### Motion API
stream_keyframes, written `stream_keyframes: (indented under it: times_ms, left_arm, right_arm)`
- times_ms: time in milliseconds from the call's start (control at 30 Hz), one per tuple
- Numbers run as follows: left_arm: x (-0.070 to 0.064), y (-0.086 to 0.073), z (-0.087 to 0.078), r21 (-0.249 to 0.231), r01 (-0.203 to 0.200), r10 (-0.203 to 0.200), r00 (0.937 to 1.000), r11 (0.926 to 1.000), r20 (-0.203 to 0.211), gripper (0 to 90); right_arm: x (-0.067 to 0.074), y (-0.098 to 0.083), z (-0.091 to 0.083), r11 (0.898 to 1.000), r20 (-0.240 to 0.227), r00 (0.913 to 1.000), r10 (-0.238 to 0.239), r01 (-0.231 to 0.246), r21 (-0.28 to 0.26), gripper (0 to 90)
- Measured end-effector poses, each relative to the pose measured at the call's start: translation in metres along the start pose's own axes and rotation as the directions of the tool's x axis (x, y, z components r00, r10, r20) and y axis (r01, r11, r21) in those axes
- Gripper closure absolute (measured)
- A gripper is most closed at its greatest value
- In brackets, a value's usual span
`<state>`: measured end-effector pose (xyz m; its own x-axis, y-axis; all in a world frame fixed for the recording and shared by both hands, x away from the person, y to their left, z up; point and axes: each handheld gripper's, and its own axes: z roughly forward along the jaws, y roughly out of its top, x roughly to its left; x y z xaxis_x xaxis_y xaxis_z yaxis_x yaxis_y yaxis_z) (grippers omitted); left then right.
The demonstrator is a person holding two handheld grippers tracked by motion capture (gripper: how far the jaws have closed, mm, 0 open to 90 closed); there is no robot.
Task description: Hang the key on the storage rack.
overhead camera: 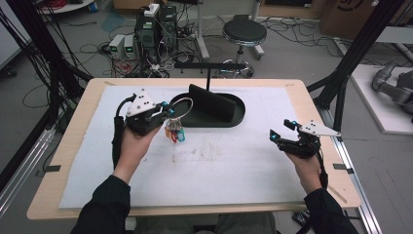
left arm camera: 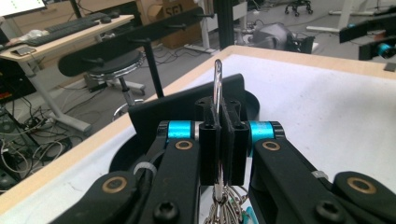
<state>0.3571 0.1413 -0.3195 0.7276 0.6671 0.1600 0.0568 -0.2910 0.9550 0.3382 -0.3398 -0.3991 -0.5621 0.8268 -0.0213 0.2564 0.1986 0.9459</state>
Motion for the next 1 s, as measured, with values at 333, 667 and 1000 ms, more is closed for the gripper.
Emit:
stream_keyframes:
  times_ms: [333, 667, 1000]
  left_arm:
    - [0.019, 0.018, 0.011, -0.028, 0.019, -0.02, 0.9995, 0.9994, -0.023, 86.5]
    - [0.035, 0.022, 0.027, -0.03, 0.028, -0.03, 0.9977, 0.9991, -0.061, 86.5]
    - [0.049, 0.024, 0.046, -0.009, 0.039, -0.04, 0.9953, 0.9992, -0.088, 86.5]
  right_arm:
    - [-0.001, 0.0, 0.0, 1.0, 0.002, 1.0, 0.002, -0.002, -0.001, 27.0]
    - [-0.001, 0.0, 0.001, 1.0, 0.001, 1.0, 0.001, -0.001, 0.002, 27.1]
    - [0.0, 0.0, 0.003, 1.0, -0.001, 1.0, -0.003, 0.003, 0.003, 27.2]
